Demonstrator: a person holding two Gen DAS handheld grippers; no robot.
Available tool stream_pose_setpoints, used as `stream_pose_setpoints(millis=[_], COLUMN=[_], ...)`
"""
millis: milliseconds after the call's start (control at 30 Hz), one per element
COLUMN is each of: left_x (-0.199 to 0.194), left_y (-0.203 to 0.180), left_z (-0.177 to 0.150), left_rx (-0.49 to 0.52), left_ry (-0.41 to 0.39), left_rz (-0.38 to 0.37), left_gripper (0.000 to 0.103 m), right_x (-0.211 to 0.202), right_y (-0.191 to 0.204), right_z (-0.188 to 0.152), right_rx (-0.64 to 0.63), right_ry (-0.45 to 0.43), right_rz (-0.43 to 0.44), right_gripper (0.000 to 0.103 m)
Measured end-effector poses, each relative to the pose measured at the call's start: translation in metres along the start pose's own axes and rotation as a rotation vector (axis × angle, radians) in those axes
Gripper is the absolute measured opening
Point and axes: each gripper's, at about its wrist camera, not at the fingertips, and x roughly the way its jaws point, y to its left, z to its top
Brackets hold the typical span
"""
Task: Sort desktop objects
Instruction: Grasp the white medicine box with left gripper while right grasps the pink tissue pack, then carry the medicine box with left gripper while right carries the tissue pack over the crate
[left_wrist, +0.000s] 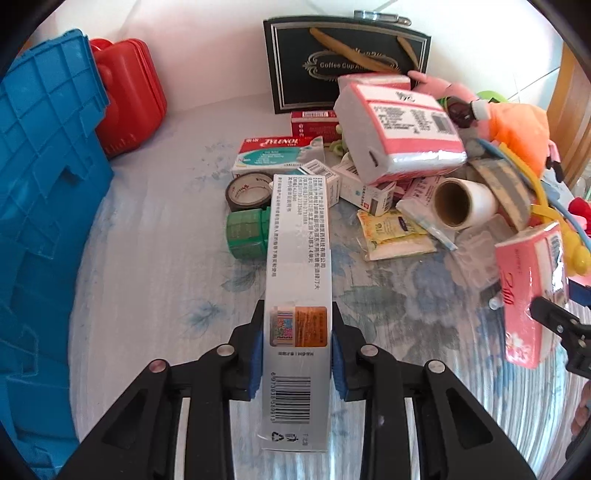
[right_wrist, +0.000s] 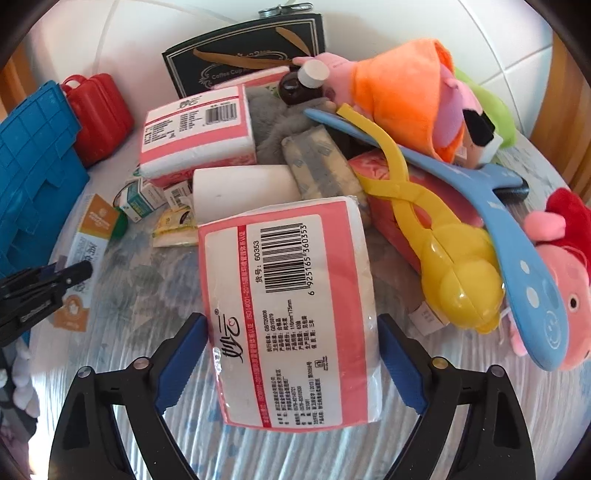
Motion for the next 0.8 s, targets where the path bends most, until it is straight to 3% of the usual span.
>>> stream_pose_setpoints(millis=[167,367,633,800], left_x=[-0.033,-0.084,-0.168,-0.232], left_y=[0.003,0.009,0.037,0.074], left_z=[-0.01,-0.024,-0.026,-0.022], left_rx=[-0.001,-0.007,-0.031,-0.065], left_ry=[-0.052,-0.142,-0.308,-0.439], left_rz=[0.021,0.034,0.043,0.081], left_gripper=[0.029,0.029,0.029,0.029], right_x=[-0.023,-0.079,-0.165,-0.213], right_y=[0.007,0.025,0.094,0.151], right_z=[-0.012,-0.022,-0.005,0.018], right_rx=[0.004,-0.05,-0.184,-0.264], right_ry=[-0.031,-0.144,-0.345,-0.475], right_rz=[0.018,0.011,0.036,0.07], right_gripper=[0.087,0.087,0.087,0.087])
